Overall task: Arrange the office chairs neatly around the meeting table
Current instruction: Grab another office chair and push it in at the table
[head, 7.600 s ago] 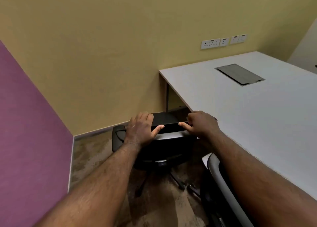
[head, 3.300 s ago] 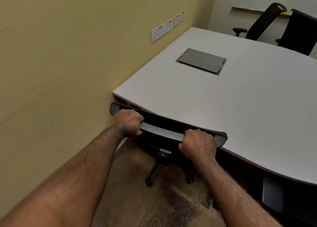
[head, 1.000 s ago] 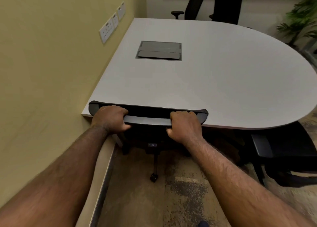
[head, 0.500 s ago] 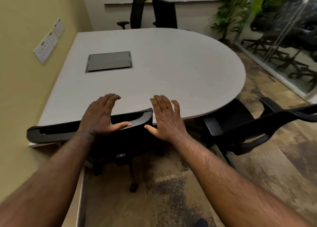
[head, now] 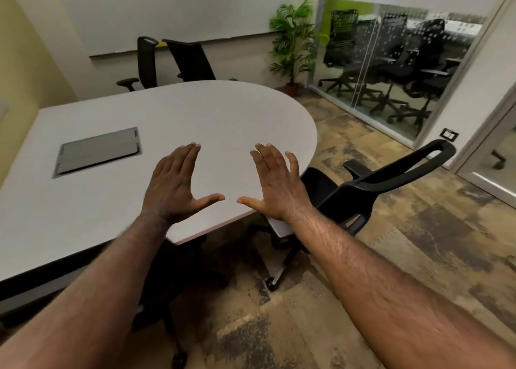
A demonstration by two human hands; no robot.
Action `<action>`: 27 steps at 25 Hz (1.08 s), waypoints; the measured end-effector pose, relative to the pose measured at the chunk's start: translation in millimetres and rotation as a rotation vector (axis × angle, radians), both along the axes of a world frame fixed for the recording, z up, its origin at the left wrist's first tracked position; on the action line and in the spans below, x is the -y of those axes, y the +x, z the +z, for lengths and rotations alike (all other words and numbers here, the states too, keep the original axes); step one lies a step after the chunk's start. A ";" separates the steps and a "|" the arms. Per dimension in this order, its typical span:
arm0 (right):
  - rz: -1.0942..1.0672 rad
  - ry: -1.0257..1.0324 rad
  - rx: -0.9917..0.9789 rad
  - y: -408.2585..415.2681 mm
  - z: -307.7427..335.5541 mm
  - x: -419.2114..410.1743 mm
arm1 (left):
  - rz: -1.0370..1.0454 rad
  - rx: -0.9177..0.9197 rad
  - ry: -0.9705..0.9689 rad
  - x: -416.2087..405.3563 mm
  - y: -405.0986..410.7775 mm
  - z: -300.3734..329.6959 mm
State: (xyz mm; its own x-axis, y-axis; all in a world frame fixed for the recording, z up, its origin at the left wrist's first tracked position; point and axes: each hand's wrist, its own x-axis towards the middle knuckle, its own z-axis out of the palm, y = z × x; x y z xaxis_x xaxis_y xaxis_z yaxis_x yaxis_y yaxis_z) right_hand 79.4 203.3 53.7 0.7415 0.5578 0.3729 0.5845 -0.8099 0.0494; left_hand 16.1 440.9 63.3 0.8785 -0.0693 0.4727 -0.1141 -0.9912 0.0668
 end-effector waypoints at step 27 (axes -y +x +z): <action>-0.510 0.077 0.068 177.8 7.6 370.7 | -0.327 -0.059 0.022 345.0 305.4 -4.5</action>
State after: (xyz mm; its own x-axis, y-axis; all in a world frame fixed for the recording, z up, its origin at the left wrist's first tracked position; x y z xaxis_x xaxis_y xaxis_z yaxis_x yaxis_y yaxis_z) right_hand 257.2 -167.4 61.3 0.8843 0.1012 0.4558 0.1124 -0.9937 0.0026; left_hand 321.5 96.0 58.8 0.8339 -0.3614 0.4172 -0.4227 -0.9042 0.0617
